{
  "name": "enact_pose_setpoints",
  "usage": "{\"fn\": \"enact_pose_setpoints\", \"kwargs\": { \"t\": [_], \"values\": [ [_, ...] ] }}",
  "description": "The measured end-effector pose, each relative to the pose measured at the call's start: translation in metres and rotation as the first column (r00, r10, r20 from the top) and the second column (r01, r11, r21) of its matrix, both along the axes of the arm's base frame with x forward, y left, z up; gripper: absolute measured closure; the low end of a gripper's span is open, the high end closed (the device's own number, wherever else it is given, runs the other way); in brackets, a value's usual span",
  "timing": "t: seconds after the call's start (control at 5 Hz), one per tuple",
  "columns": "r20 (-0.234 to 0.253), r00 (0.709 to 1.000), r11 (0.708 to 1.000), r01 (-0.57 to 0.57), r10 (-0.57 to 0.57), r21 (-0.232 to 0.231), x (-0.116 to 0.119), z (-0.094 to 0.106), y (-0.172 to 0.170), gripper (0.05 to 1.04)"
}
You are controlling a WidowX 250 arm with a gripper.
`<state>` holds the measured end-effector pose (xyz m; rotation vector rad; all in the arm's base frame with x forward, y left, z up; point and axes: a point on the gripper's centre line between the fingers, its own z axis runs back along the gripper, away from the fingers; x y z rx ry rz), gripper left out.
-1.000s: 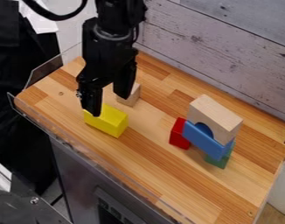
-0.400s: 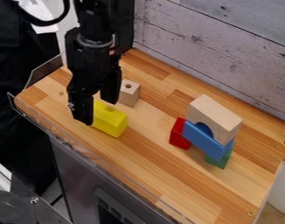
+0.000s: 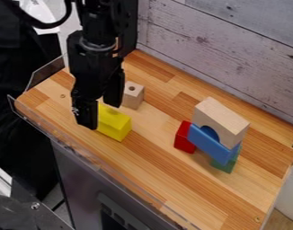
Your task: Put the yellow rectangle on top of the arch.
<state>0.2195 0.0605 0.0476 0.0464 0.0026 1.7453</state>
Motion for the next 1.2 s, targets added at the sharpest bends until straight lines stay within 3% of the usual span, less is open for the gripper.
{"fn": "enact_pose_setpoints", "kwargs": {
  "t": [0.2,0.4,1.0,1.2],
  "values": [
    [0.017,1.0,1.0,-0.007,0.007,-0.005,0.004,-0.004,-0.001,0.085],
    [0.002,1.0,1.0,-0.005,0.005,-0.01,0.004,-0.012,0.001,0.085],
    [-0.091,0.996,0.998,-0.022,0.017,-0.053,-0.003,-0.041,-0.001,0.117],
    [-0.089,0.996,0.999,0.011,-0.014,-0.037,-0.004,-0.04,0.002,0.392]
  ]
}}
